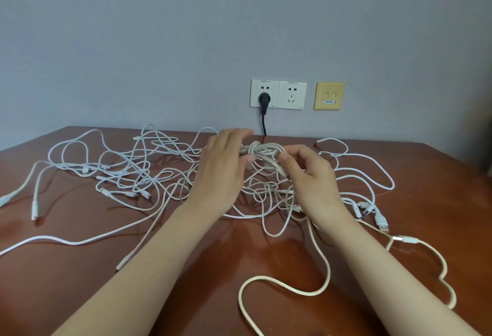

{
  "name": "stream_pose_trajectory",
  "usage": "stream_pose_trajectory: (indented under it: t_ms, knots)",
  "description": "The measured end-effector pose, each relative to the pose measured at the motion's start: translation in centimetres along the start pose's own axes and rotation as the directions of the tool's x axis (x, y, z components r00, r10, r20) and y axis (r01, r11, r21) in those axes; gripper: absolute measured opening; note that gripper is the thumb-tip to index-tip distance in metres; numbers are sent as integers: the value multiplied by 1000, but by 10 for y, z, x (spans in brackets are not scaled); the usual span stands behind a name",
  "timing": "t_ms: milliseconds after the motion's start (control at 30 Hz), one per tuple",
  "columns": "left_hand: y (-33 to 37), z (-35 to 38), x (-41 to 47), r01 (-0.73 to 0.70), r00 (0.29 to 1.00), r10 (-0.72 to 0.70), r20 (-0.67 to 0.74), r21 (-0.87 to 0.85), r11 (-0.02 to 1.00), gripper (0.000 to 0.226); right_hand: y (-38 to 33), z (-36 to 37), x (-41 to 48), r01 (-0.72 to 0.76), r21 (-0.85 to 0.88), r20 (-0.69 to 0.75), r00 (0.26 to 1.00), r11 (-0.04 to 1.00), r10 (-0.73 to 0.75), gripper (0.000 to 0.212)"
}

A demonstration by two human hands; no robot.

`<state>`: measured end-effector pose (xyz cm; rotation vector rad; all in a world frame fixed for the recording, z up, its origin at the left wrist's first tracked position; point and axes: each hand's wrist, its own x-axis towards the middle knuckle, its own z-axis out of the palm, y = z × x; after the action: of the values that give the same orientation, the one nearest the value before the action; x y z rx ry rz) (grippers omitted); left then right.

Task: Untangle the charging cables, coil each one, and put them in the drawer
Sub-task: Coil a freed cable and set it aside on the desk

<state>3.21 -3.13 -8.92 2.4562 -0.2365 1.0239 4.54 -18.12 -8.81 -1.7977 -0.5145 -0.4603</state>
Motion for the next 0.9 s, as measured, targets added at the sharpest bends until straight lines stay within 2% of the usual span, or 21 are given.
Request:
stream_pose_trajectory:
  t_ms: [100, 167, 433, 567, 700, 800, 900]
  knots:
    - [-1, 0, 1, 10, 999, -10, 38, 5, 1000, 40, -1, -1, 0, 22, 20, -26, 999, 1000, -21, 10]
    - [0, 0, 0, -36, 998, 35, 47, 20, 999, 43, -2, -1, 0, 41, 33, -43, 998, 999, -39, 11]
    - [0, 0, -1, -77, 997, 77, 11, -1, 997, 43, -2, -1, 2, 54, 90, -45, 998, 994, -50, 14]
    - [1, 1, -2, -2, 999, -1, -49, -67, 998, 33, -7, -1, 1, -20, 211, 52, 999, 977, 9, 18]
    - [-1, 3, -3, 104, 989, -113, -97, -94, 990, 35, -12, 0, -2, -128, 303, 177, 981, 944, 76, 20]
    - [-4, 3, -3, 173, 972, -188, -140, -108, 979, 34, -7, 1, -1, -107, 261, 194, 979, 959, 57, 24]
    - [-7, 1, -2, 236, 949, -260, -176, -150, 960, 33, 1, 0, 2, -157, 187, 161, 979, 970, 127, 25]
